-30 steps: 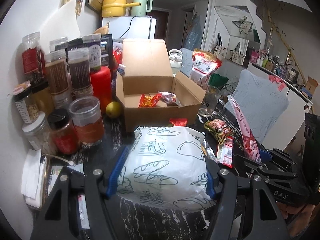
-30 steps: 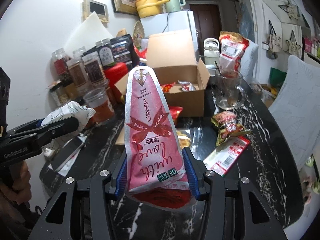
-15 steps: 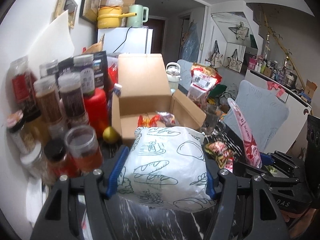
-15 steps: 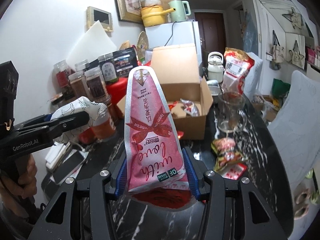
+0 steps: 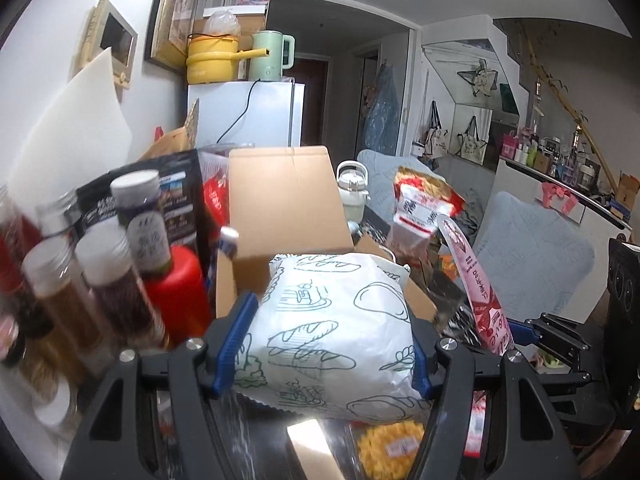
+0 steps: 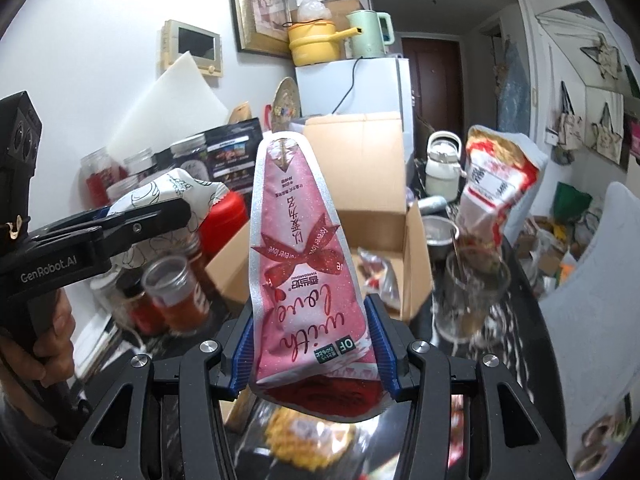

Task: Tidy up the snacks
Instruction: 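Lift both held bags and carry them over the cardboard box, then lower both bags into the box and open both grippers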

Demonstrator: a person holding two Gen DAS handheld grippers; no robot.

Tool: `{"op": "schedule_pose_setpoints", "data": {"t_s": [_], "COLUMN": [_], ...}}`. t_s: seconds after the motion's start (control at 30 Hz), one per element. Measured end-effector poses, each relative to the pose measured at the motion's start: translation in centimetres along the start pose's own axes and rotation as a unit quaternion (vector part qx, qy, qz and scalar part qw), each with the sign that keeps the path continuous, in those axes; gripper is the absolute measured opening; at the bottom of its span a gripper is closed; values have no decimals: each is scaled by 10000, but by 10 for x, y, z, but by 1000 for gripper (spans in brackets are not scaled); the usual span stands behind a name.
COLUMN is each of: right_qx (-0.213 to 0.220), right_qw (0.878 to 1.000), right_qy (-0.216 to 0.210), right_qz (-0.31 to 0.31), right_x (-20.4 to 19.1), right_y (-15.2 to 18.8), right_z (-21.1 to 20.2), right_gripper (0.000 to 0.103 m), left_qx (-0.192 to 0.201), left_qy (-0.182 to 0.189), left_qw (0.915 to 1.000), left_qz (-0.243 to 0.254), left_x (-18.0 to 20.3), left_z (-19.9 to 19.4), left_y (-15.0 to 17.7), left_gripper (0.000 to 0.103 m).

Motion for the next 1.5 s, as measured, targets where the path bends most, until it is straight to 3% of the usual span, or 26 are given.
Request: {"op": "schedule_pose_setpoints", "data": {"t_s": [0.33,0.67,0.97,1.33,1.4,1.47,1.5], "right_qx": [183,98,-202,-697,-746,-802,-812], "right_qw": [9998,9997,9993,9969,9966,9959,9956], "right_qy": [-35,10,-105,-91,38,152,167], "right_qz": [36,204,298,361,349,398,431], "right_x": [23,48,51,55,58,62,64], "right_y": [-48,-84,-88,-72,-71,-69,-69], "right_z": [49,106,154,189,191,192,193], "right_gripper": [50,50,52,56,61,75,75], "left_qx": [88,102,-434,-942,-1152,-1261,-1299], "left_qy": [-54,-508,-920,-1052,-1231,-1255,-1237], "left_qw": [9996,9974,9932,9876,9834,9814,9809], "left_qz": [-275,-503,-565,-681,-666,-718,-746], "left_x": [-16,-36,-62,-67,-69,-71,-71], "left_z": [60,116,163,188,195,200,202], "left_y": [-35,-54,-38,-21,-17,-13,-12], "left_gripper": [66,66,66,66,66,66,66]}}
Point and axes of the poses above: each gripper's, at about its wrist camera, not at the fingertips, and z roughly the way its jaws point, x to its right, y to its underside, the point moved 7 cm from there along z, roughly the way its jaws point, and after that the axes turned 5 degrees about -x, right-handed, at the moved point
